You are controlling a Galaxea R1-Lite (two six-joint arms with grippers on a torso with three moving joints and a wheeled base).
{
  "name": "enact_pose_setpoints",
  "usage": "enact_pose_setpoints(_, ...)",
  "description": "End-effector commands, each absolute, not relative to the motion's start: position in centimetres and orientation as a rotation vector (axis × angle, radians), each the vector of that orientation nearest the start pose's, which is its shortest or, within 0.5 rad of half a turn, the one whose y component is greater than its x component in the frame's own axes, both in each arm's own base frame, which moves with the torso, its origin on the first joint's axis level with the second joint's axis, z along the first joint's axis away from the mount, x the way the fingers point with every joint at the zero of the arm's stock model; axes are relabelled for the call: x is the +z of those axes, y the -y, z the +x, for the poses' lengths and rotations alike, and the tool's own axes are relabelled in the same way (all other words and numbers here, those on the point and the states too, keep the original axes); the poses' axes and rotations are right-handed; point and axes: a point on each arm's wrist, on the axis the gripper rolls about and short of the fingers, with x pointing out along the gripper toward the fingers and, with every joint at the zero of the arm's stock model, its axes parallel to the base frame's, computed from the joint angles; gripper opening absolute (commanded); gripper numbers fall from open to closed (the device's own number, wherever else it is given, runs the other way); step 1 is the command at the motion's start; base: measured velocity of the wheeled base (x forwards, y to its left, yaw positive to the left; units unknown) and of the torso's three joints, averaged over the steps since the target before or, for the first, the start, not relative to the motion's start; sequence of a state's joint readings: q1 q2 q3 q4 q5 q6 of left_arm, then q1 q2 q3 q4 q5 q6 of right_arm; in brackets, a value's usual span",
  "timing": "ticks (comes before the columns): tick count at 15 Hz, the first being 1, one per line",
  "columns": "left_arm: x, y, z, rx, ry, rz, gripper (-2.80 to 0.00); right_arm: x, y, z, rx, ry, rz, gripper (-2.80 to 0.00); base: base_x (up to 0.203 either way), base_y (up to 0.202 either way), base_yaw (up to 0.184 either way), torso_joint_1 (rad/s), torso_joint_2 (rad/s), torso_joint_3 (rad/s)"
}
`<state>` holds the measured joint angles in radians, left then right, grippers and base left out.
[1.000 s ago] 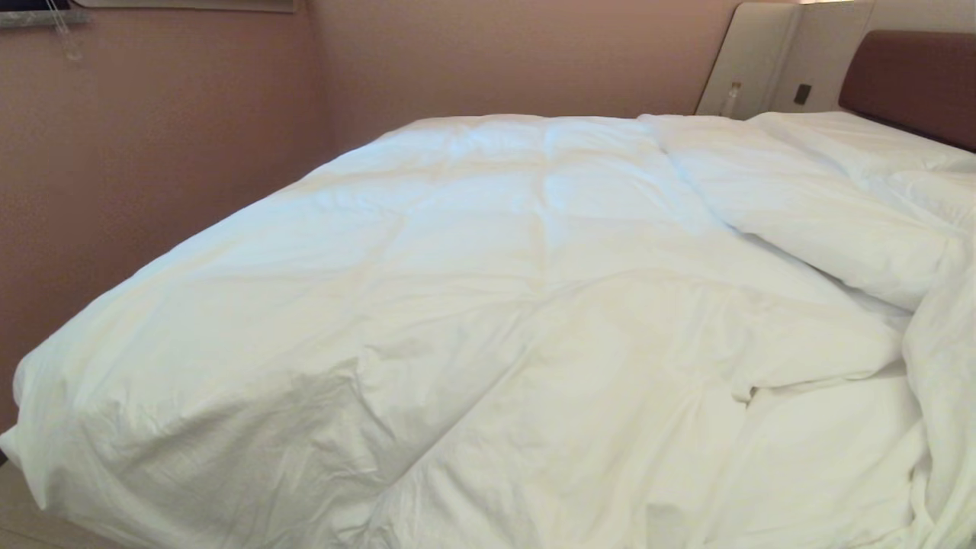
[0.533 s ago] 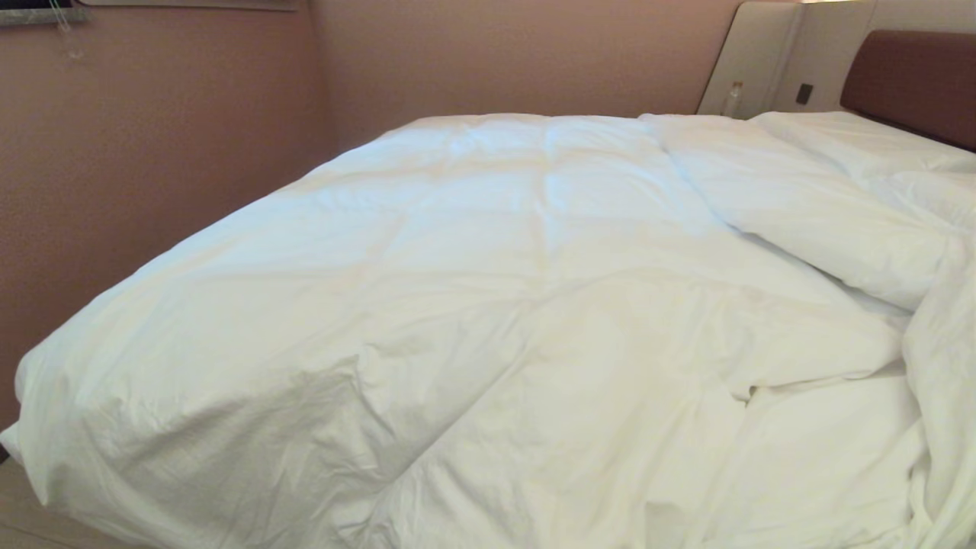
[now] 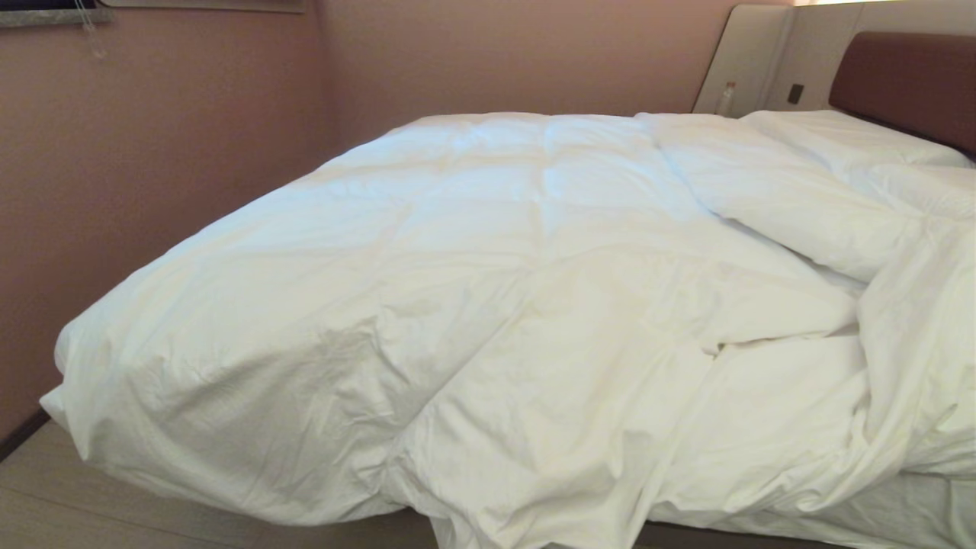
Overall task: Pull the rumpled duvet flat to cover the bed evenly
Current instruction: Hold the folded corner of the quilt
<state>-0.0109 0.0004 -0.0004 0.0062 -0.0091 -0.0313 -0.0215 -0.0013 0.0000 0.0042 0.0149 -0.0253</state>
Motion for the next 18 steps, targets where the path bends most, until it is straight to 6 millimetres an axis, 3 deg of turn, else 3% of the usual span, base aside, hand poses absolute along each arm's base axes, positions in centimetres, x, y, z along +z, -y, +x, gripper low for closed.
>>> enact_pose_setpoints(1,7.49,0.0,-2.28,-0.02,-0.006,-0.029,-2.8,7.52,-0.08,-2.28,-0.006,-0.003,-0.026,-2.8,0.0,0.0,0.0,0.0,0.0,0.0)
enact_pose_setpoints(7,7.5,-0.01,-2.28,-0.018,-0.006,-0.029,-2.8,7.52,-0.08,-2.28,-0.006,-0.003,-0.026,-2.8,-0.002,-0.034,-0.001,0.0,0.0,0.0)
enact_pose_setpoints(18,7.49,-0.01,-2.28,-0.018,-0.006,-0.034,-2.8,7.52,-0.08,-2.28,-0.006,-0.003,-0.026,-2.8,0.0,-0.192,0.001,0.003,0.0,0.002)
